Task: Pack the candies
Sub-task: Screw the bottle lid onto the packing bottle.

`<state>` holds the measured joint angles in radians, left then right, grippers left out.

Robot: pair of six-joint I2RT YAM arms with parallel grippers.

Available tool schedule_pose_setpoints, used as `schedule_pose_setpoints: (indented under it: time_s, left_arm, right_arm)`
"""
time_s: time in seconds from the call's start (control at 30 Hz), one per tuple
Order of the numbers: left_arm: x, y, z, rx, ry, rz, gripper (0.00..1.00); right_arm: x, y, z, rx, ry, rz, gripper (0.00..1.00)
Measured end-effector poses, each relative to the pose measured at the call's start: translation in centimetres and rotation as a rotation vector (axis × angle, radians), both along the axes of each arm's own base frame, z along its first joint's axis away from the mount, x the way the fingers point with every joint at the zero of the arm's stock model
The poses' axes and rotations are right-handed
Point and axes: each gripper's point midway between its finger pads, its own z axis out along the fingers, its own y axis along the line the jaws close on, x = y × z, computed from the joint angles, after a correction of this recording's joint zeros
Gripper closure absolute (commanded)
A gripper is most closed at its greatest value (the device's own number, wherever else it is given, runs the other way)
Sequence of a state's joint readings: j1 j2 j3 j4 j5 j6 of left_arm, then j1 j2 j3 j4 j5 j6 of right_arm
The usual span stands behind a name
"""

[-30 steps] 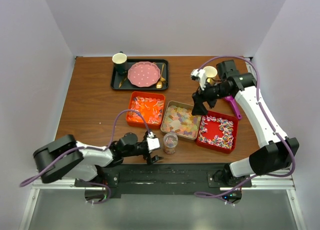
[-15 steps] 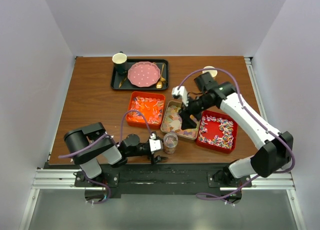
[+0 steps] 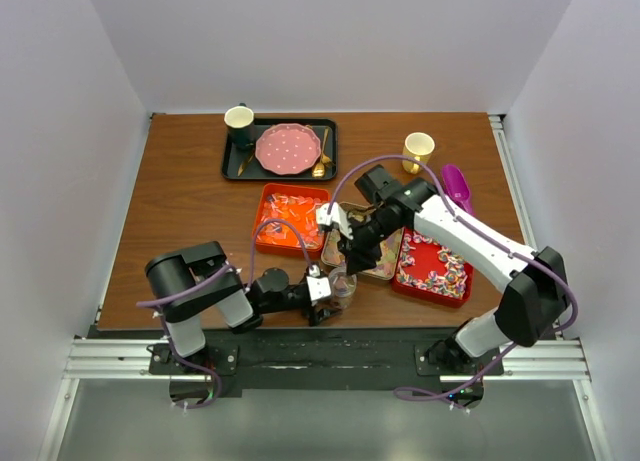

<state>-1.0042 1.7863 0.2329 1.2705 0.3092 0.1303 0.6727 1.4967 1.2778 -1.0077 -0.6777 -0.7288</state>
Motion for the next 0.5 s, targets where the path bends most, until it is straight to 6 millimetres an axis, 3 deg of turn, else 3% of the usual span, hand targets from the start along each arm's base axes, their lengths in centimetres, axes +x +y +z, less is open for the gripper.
schedule_pose_setpoints:
  time_s: [0.07, 0.2, 0.5]
  left_arm:
    - [0.1, -0.1, 0.1, -0.002, 0.003, 0.007, 0.34]
    - [0.5, -0.3, 0.2, -0.006, -0.001, 0.015, 0.74]
    - [0.8, -0.5, 0.2, -0.005, 0.004, 0.028, 0.77]
  right_arm:
    - [-0.9, 0.6, -0.3, 0.002, 0.000, 0.038, 0.72]
    - [-2.6, 1.2, -1.1, -0.006, 0.005, 0.100, 0.77]
    - [-4.0, 1.5, -2.0, 0.002, -0.014, 0.140, 0.83]
